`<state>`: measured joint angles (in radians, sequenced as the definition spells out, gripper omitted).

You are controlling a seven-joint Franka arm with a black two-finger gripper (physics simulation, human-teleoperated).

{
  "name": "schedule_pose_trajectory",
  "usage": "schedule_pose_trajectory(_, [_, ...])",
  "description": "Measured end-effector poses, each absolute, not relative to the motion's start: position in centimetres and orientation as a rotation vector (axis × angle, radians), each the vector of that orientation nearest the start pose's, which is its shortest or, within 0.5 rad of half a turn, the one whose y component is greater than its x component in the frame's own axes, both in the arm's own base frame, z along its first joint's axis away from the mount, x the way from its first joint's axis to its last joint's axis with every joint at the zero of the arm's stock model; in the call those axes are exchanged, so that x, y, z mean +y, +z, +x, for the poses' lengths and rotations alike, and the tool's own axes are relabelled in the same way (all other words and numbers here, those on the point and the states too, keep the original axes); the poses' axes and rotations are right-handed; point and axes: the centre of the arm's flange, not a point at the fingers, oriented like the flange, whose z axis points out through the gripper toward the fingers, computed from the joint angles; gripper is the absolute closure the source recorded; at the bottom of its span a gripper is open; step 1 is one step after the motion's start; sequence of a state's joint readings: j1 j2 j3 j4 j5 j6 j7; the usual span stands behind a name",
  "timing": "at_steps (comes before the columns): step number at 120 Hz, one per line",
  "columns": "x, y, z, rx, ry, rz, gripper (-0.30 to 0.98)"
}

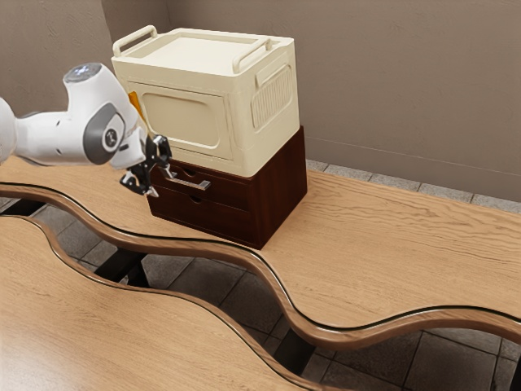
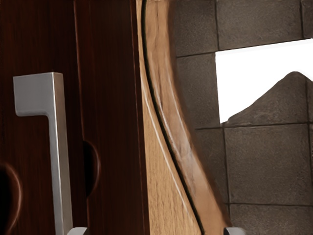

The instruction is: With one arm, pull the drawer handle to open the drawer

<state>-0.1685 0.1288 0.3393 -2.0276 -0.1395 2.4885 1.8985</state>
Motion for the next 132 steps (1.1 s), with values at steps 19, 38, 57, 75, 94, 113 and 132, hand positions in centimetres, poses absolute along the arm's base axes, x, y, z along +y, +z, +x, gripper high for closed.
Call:
schedule_pose_trajectory(19, [9.4,41.9,60.5,2.075,-0.354,-1.934,0.37])
schedule_pose_trajectory(38, [9.2,41.8,61.4,2.058,-0.369,-1.911,0.38])
schedule_pose_trajectory(57, [9.0,41.2,62.2,2.050,-0.374,-1.908,0.38])
schedule_pose_trajectory(75, [9.1,40.3,62.6,2.047,-0.373,-1.920,0.39])
schedule_pose_trajectory(94, [8.9,39.7,62.8,2.050,-0.374,-1.926,0.40])
schedule_pose_trajectory(113, [8.5,39.5,63.1,2.055,-0.379,-1.922,0.40])
schedule_pose_trajectory(132, [8.5,39.3,63.6,2.052,-0.380,-1.923,0.41])
